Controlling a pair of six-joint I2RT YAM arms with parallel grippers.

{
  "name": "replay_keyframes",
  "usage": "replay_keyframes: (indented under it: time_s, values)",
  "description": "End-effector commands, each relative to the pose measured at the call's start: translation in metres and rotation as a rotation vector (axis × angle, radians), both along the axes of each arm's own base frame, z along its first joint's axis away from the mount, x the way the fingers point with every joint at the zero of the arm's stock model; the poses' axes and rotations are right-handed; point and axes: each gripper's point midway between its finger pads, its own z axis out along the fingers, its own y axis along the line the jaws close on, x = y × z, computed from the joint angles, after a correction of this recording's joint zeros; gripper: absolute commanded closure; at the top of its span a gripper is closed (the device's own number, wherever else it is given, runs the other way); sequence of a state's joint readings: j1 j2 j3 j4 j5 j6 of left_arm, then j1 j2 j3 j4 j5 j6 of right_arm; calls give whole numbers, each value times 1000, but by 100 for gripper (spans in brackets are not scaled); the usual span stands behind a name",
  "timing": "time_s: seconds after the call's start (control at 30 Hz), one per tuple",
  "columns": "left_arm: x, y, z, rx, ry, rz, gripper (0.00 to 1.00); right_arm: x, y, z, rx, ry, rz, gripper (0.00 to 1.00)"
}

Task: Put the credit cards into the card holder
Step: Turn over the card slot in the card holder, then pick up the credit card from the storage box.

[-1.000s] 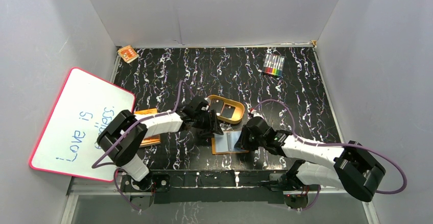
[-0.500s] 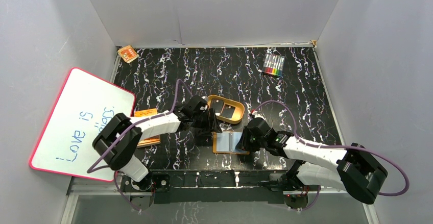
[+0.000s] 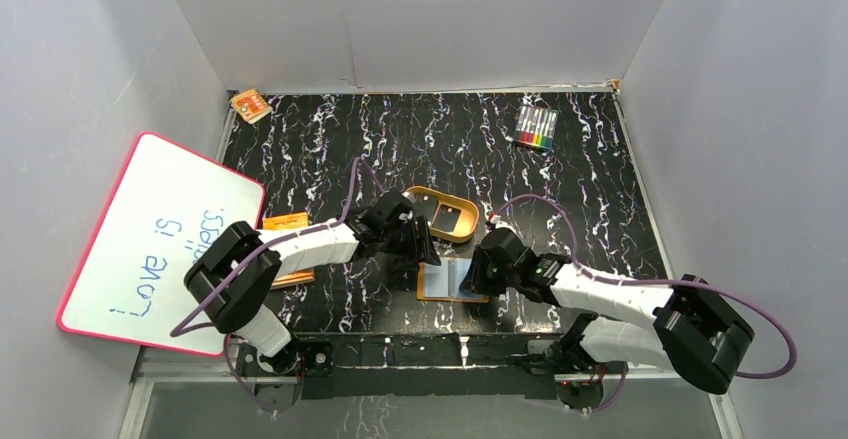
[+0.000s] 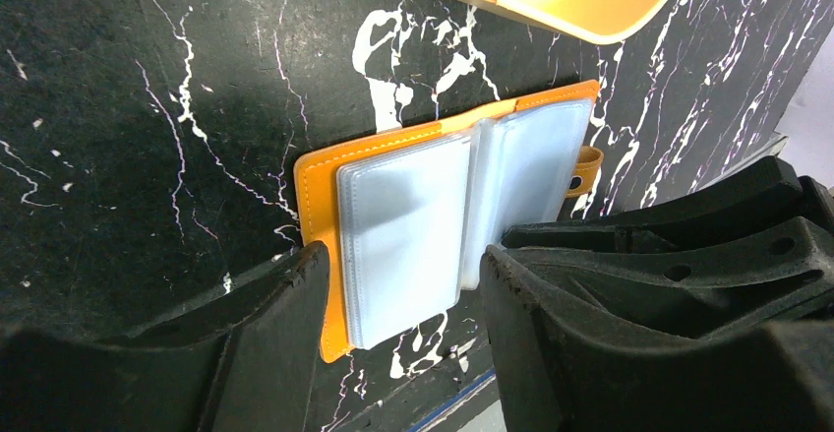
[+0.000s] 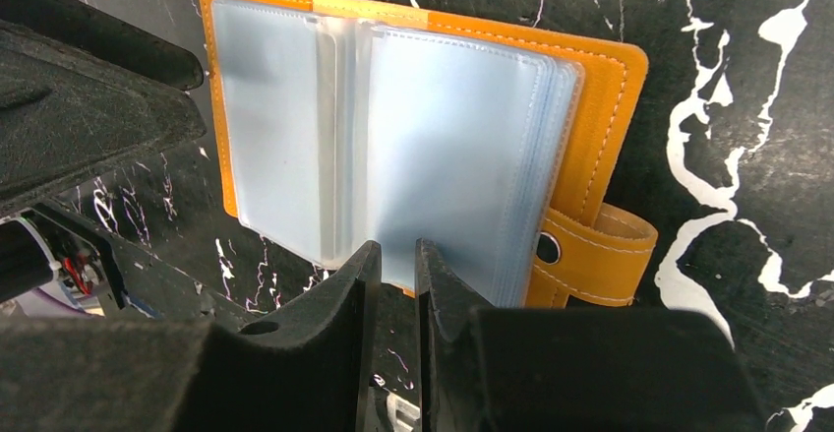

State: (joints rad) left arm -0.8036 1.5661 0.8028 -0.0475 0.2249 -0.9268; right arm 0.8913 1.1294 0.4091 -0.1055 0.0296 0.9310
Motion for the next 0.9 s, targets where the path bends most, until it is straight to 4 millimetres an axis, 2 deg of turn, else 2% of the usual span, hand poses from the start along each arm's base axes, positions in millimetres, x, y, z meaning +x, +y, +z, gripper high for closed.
replay_keyframes:
  time_s: [0.0,0.33,0.67,0.77,0.87]
  values:
    - [7,-10,18,-33,-44,-7,44,0,-13,-9,-87,3,-3,71]
    - [16,8,35,29,-133,31,43,15,-24,31,-134,-100,-22,54]
    - [16,25,46,45,-177,84,43,33,-5,89,-75,-196,9,51]
    - [20,38,51,76,-214,132,42,48,6,118,-36,-264,12,48]
    - [24,58,59,120,-264,201,42,75,16,144,-2,-324,0,46]
